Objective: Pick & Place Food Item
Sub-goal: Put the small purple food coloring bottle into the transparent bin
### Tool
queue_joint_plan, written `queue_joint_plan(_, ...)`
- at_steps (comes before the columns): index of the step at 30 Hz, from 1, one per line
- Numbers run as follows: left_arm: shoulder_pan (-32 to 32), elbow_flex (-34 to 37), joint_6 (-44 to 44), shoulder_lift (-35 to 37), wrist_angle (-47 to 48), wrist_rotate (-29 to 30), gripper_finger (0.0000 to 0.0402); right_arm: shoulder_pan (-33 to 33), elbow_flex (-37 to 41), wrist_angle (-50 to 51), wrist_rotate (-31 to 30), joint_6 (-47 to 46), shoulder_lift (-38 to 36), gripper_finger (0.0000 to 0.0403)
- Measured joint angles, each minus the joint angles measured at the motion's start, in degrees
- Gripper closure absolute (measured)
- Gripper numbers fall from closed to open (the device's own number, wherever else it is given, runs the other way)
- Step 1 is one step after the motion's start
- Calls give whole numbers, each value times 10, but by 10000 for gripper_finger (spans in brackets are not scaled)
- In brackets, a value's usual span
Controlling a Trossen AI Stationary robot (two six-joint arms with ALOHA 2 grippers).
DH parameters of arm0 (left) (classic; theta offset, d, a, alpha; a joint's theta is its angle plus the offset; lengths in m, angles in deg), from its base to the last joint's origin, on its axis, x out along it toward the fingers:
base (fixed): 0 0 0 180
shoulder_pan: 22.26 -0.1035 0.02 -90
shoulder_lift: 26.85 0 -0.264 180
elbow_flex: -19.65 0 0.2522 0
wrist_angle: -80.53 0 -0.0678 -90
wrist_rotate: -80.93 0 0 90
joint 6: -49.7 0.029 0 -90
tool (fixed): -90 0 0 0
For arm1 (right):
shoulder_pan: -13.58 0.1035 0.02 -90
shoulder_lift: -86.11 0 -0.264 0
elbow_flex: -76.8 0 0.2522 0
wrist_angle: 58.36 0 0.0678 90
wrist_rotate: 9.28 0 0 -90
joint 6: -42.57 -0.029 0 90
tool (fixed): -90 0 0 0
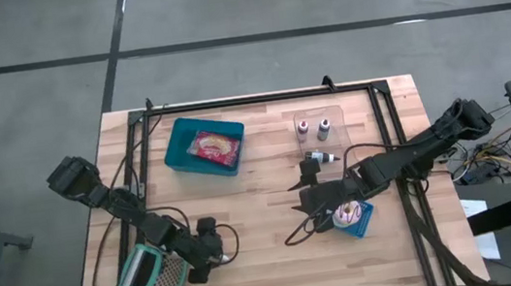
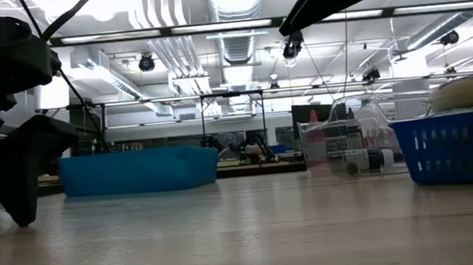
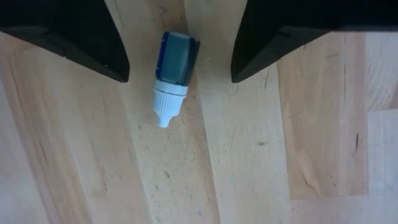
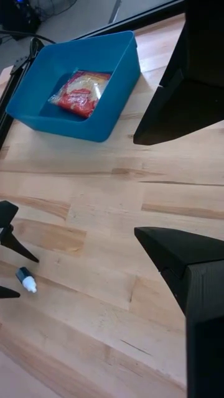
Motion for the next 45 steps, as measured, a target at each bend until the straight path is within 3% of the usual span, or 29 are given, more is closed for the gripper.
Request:
queue_joint_plan(21,6,1,-4,0,22,9,227,0,0,0,0,-4,0,179)
queue_joint_plan(35,6,1,10,0,24,32,339,0,0,0,0,-4,0,179)
queue_joint_plan(45,7,1,15,0,24,40,350,0,0,0,1,-8,0,179)
